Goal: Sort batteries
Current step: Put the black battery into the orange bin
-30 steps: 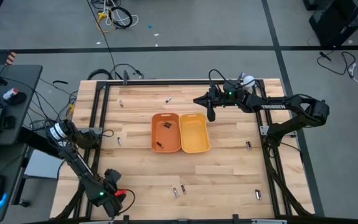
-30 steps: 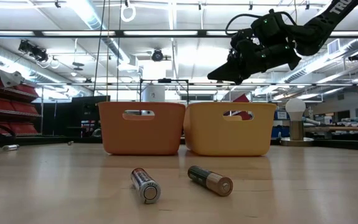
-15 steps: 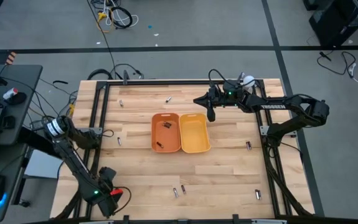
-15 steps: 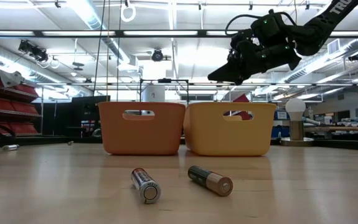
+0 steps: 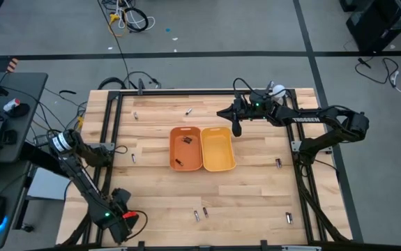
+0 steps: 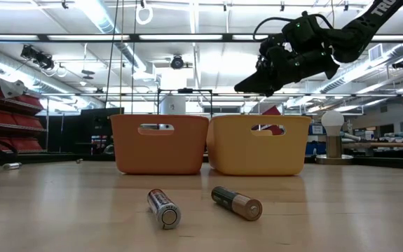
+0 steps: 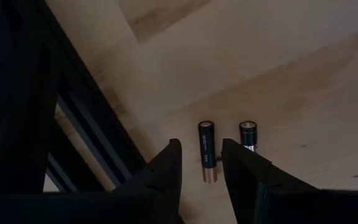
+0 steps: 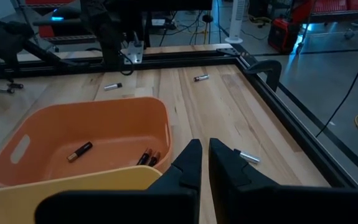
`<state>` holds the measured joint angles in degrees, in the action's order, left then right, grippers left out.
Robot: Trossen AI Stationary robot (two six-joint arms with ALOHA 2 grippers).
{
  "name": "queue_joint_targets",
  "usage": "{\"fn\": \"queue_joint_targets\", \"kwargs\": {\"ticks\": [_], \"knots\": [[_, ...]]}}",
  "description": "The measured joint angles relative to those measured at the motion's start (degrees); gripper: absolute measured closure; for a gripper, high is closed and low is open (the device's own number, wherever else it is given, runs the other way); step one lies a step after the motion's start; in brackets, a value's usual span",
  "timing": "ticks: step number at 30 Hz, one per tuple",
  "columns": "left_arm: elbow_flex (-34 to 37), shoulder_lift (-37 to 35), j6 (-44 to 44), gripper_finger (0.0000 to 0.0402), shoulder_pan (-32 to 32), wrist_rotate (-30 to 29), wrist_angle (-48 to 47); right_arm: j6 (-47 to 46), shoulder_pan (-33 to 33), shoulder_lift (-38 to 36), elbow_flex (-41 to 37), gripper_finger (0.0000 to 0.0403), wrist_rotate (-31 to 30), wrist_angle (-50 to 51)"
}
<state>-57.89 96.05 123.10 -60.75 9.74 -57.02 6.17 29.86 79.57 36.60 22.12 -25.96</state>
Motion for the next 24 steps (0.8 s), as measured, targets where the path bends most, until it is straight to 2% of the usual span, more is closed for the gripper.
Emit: {"fn": "queue_joint_targets", "kwargs": {"ticks": [14, 24], "knots": [[0.07, 0.50, -0.30, 0.0291, 0.11, 0.74, 1.14, 0.24, -0.01, 0.00, 0.00, 0.0384, -0.01, 1.64], [0.07, 1.75, -3.62, 0.0291, 1.58, 2.51, 1.14, 0.22, -0.01, 0.00, 0.00, 0.0384, -0.01, 1.72]]}}
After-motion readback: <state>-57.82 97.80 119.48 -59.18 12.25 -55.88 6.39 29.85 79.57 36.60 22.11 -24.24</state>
